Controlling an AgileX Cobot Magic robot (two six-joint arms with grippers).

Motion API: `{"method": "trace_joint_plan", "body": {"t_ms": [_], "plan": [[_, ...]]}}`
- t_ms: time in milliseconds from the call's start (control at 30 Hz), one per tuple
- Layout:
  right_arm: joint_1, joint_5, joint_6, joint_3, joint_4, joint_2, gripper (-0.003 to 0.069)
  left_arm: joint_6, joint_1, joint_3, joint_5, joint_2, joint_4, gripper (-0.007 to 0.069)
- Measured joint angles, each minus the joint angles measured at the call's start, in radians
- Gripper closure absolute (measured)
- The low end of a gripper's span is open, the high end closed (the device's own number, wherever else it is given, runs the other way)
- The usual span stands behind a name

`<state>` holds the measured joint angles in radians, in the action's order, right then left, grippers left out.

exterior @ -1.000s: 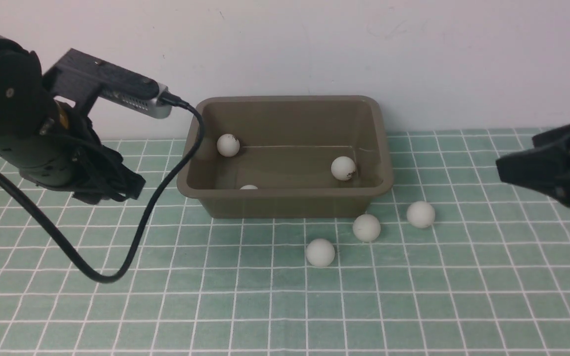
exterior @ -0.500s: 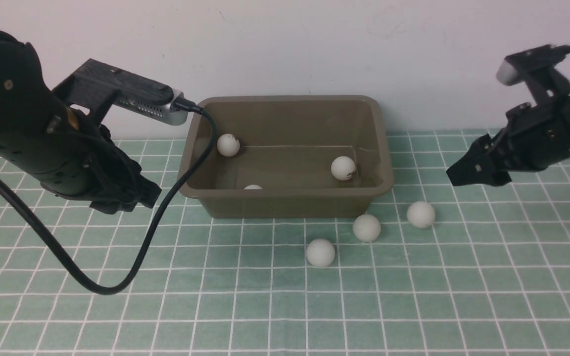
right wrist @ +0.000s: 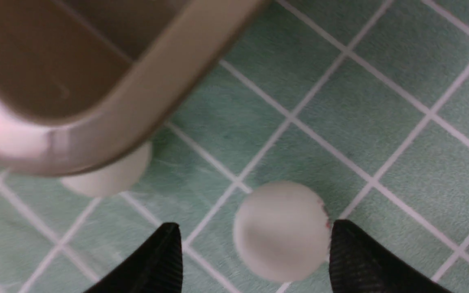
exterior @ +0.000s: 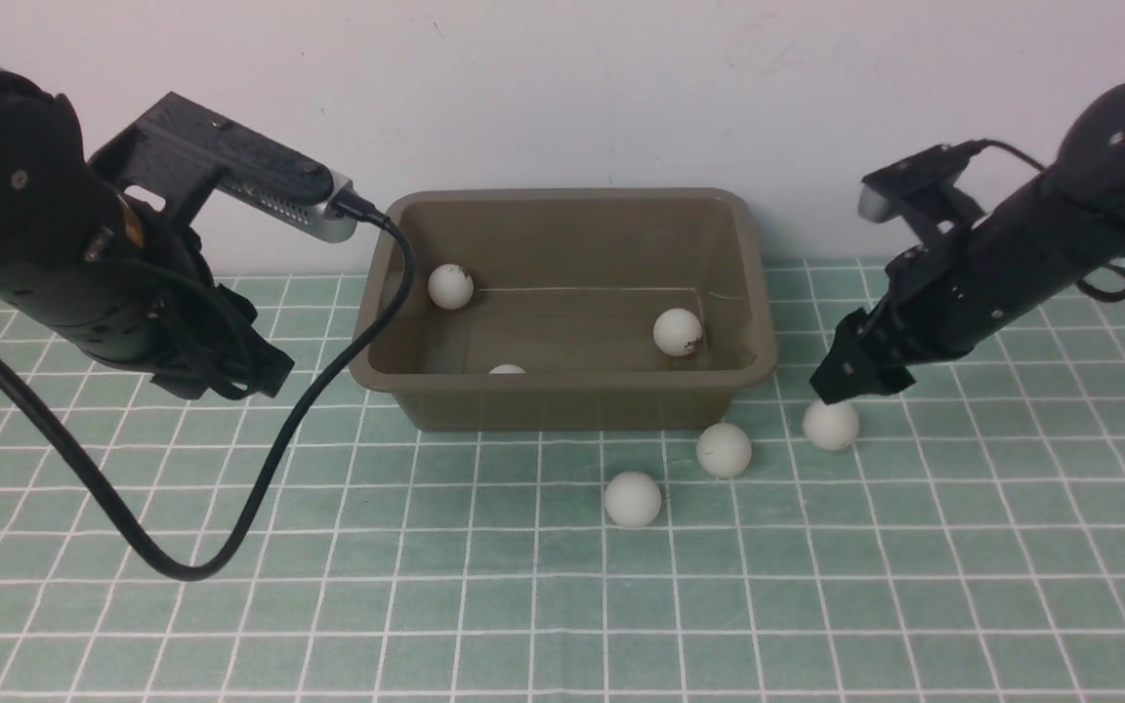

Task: Put the table tennis balls in the box on the green coffee tablecloth.
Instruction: 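Reach for and grasp a ping pong ball on the table, then release the ping pong ball into the bin and lift the gripper away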

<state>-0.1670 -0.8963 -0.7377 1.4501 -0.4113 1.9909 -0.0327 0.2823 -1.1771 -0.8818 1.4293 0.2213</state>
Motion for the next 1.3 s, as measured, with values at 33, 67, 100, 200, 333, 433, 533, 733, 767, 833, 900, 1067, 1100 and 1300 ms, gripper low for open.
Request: {"method": "trace_joint_plan", "body": {"t_ms": [33,67,100,200,333,433,533,733,767,833,900,1067,1100,1300], "plan": [[-0.006,0.01,0.018,0.006,0.02,0.012,0.0218,0.0,0.0,0.0,0.0,0.0,0.001,0.0336],[-0.01,0.017,0.035,0.011,0.039,0.023,0.0218,0.0,0.0,0.0,0.0,0.0,0.001,0.0336],[-0.012,0.021,0.042,0.013,0.047,0.031,0.0218,0.0,0.0,0.0,0.0,0.0,0.002,0.0336],[-0.016,0.041,0.067,0.018,0.076,0.049,0.0218,0.0,0.0,0.0,0.0,0.0,0.003,0.0336],[-0.016,0.067,0.077,0.02,0.102,0.071,0.0218,0.0,0.0,0.0,0.0,0.0,0.003,0.0336],[-0.016,0.08,0.08,0.022,0.104,0.088,0.0218,0.0,0.0,0.0,0.0,0.0,0.003,0.0336],[-0.016,0.093,0.083,0.022,0.1,0.106,0.0219,0.0,0.0,0.0,0.0,0.0,0.003,0.0336],[-0.016,0.093,0.09,0.022,0.102,0.119,0.03,0.0,0.0,0.0,0.0,0.0,0.003,0.0336],[-0.016,0.092,0.09,0.022,0.114,0.109,0.0298,0.0,0.0,0.0,0.0,0.0,0.003,0.0336],[-0.016,0.08,0.09,0.037,0.136,0.056,0.0298,0.0,0.0,0.0,0.0,0.0,0.003,0.0336],[-0.016,0.059,0.09,0.07,0.124,0.002,0.0298,0.0,0.0,0.0,0.0,0.0,0.003,0.0336],[-0.016,-0.028,-0.015,0.213,-0.154,-0.05,0.0298,0.0,0.0,0.0,0.0,0.0,0.003,0.0336],[-0.016,-0.059,-0.083,0.242,-0.244,-0.029,0.0298,0.0,0.0,0.0,0.0,0.0,0.003,0.0336],[-0.016,-0.122,-0.188,0.314,-0.401,0.103,0.0298,0.0,0.0,0.0,0.0,0.0,0.003,0.0336]]}}
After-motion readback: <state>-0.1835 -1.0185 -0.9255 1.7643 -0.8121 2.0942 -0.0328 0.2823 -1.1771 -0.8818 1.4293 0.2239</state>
